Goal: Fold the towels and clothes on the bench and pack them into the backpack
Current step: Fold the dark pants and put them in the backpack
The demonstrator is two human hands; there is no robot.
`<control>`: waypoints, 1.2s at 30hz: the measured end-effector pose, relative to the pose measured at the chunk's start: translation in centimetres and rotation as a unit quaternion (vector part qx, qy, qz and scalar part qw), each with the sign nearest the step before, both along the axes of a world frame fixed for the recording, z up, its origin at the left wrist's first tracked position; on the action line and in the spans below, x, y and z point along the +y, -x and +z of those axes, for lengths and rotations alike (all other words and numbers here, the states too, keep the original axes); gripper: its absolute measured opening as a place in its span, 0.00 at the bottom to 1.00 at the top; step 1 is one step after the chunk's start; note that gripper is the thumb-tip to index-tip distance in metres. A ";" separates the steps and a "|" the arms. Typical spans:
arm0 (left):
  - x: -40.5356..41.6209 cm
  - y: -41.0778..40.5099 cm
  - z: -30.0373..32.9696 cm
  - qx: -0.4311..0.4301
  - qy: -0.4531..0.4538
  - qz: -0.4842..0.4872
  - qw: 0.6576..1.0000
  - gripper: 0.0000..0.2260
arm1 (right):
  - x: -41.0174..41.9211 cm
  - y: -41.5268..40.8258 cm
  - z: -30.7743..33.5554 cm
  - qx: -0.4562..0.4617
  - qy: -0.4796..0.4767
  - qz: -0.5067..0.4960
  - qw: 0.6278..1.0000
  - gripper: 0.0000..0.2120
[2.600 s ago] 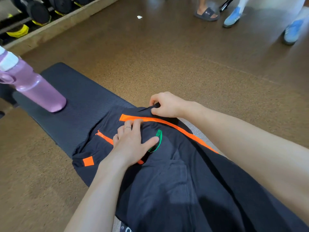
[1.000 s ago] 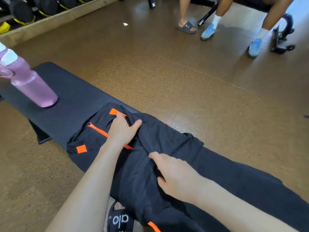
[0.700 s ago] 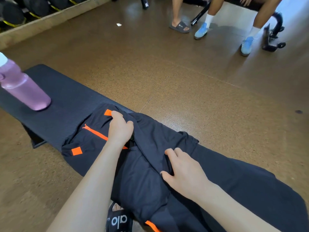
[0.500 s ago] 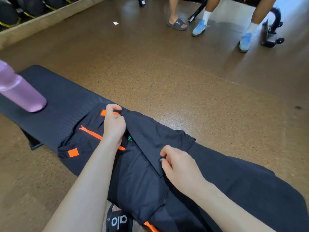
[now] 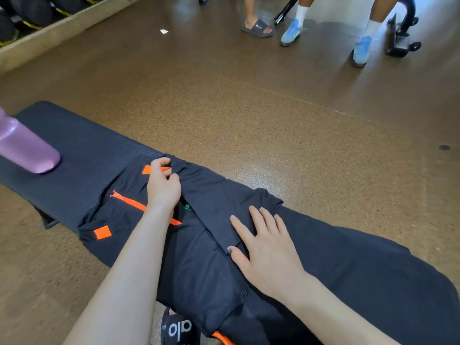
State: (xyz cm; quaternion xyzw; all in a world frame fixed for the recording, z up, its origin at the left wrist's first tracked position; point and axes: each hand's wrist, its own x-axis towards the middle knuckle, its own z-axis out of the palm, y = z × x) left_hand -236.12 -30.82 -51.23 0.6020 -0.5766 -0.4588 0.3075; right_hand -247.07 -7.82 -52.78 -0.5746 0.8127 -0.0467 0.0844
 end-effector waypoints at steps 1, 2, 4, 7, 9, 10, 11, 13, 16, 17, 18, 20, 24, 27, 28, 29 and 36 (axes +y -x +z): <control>0.1 -0.1 0.0 -0.038 0.016 -0.022 0.999 0.18 | 0.1 -0.4 -0.3 0.007 -0.006 -0.001 1.000 0.30; 0.2 0.0 0.1 -0.071 0.036 -0.047 0.996 0.18 | 0.1 -0.6 -0.5 0.009 -0.009 -0.003 1.000 0.30; 0.6 0.1 0.6 -0.125 0.068 -0.099 0.985 0.19 | 0.0 -1.0 -0.7 0.009 -0.006 -0.007 1.000 0.29; 1.4 0.2 0.7 -0.212 0.065 -0.170 0.960 0.20 | -0.3 -1.3 -0.5 0.015 0.014 0.007 1.000 0.27; 1.7 0.0 0.6 -0.245 0.085 -0.172 0.950 0.19 | -0.5 -0.9 -0.1 0.003 0.046 0.002 0.999 0.26; 1.6 -0.1 0.6 -0.240 0.099 -0.157 0.953 0.17 | -0.8 -0.2 0.2 -0.009 0.075 -0.021 0.997 0.24; 1.5 -0.2 0.8 -0.230 0.111 -0.141 0.957 0.16 | -1.2 0.7 0.6 -0.020 0.101 -0.056 0.993 0.22; 1.4 -0.2 1.0 -0.208 0.114 -0.134 0.962 0.14 | -2.1 3.2 1.0 -0.028 0.106 -0.131 0.985 0.19; 1.5 -0.3 1.2 -0.200 0.051 -0.176 0.962 0.11 | -3.4 6.4 1.0 -0.059 0.033 -0.190 0.979 0.16; 1.6 -0.4 1.2 -0.207 0.032 -0.194 0.958 0.12 | -3.6 7.0 1.0 -0.085 0.022 -0.196 0.977 0.15; 1.6 -0.6 1.2 -0.212 0.024 -0.207 0.955 0.12 | -3.9 7.3 1.0 -0.114 0.024 -0.203 0.972 0.13; 1.7 -0.7 1.3 -0.205 0.031 -0.202 0.957 0.11 | -4.3 7.6 1.4 -0.175 0.049 -0.219 0.959 0.07; 1.3 -0.7 1.7 -0.169 0.053 -0.139 0.974 0.15 | -4.2 7.0 3.5 -0.278 0.124 -0.264 0.915 0.03; 1.1 -0.9 1.3 -0.189 0.070 -0.145 0.969 0.21 | -2.8 4.9 3.7 -0.349 0.129 -0.282 0.884 0.05; 1.2 -1.0 1.0 -0.210 0.080 -0.159 0.961 0.22 | -2.2 4.1 3.4 -0.335 0.096 -0.262 0.900 0.07; 1.3 -1.0 0.9 -0.230 0.090 -0.173 0.954 0.23 | -1.6 3.4 2.8 -0.300 0.060 -0.232 0.923 0.10; 1.8 -1.1 0.8 -0.228 0.092 -0.206 0.947 0.25 | -0.8 2.1 1.3 -0.075 0.140 -0.149 0.976 0.24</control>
